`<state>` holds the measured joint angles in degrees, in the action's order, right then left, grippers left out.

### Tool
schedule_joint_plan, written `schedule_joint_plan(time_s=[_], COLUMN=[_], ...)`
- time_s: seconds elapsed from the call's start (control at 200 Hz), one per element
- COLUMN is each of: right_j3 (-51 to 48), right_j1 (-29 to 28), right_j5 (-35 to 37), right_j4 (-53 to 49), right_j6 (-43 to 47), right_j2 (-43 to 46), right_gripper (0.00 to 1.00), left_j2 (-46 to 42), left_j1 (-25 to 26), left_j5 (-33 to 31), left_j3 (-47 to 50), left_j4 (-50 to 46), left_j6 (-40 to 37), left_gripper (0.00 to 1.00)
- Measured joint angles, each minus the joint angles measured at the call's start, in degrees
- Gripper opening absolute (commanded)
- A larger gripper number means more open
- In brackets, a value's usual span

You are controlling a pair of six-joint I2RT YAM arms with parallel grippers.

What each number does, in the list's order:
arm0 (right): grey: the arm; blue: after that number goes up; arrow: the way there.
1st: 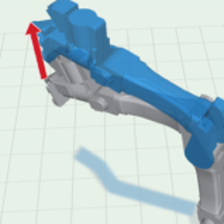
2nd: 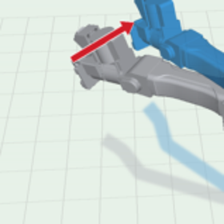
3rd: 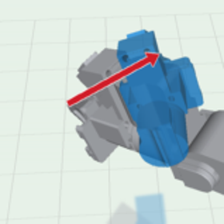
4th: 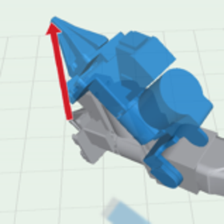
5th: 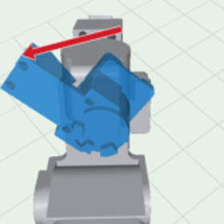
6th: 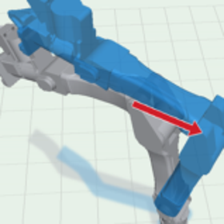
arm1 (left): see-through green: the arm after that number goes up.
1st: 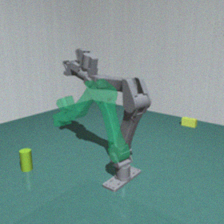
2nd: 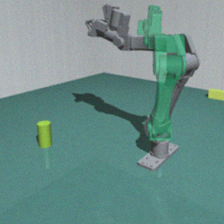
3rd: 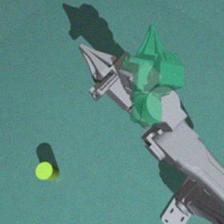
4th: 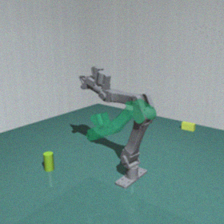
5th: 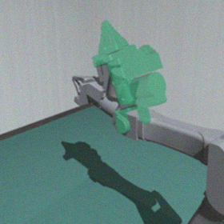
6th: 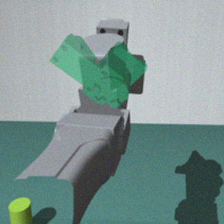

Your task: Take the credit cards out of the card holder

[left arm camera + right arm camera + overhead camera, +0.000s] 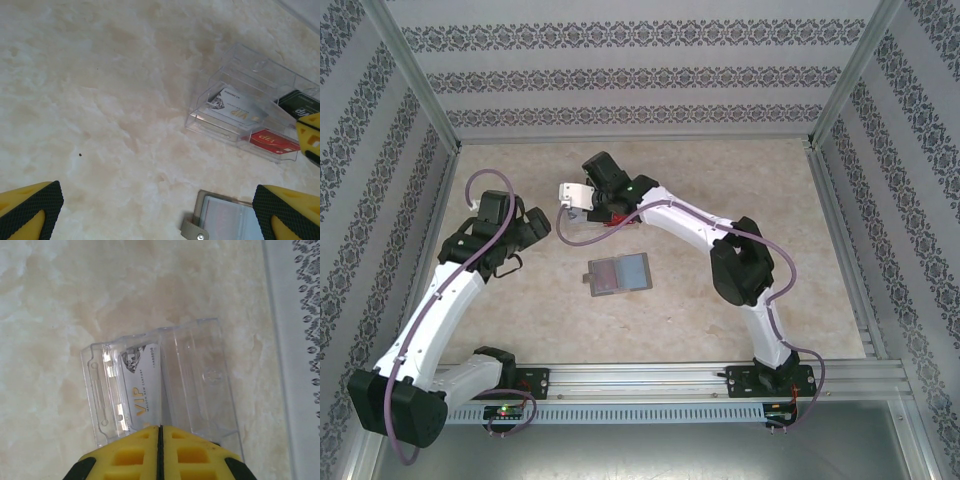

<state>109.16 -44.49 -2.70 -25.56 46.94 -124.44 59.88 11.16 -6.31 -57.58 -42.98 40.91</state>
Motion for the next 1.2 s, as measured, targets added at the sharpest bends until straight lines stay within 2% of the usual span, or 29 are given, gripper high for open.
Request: schedule_joint_plan(time_s=[0.39,1.199], right_j3=[1.75,2.54], right_j1=[0.0,-0.81], right_j5=[0.07,-1.22], right_j4=[0.09,0.5], right_j6=[0.0,-1.55], right_j2=[-4.13,-6.12], right_gripper=[0.0,0.0], left_j2=[-0.28,-0.26], left_j1=[-0.44,-0.79], left_j5=[0.04,0.28], left_j3=[0.02,0.59], left_j4=[-0.55,-0.74], left_j6=[-0.04,-0.22], left_gripper=[1.0,1.0])
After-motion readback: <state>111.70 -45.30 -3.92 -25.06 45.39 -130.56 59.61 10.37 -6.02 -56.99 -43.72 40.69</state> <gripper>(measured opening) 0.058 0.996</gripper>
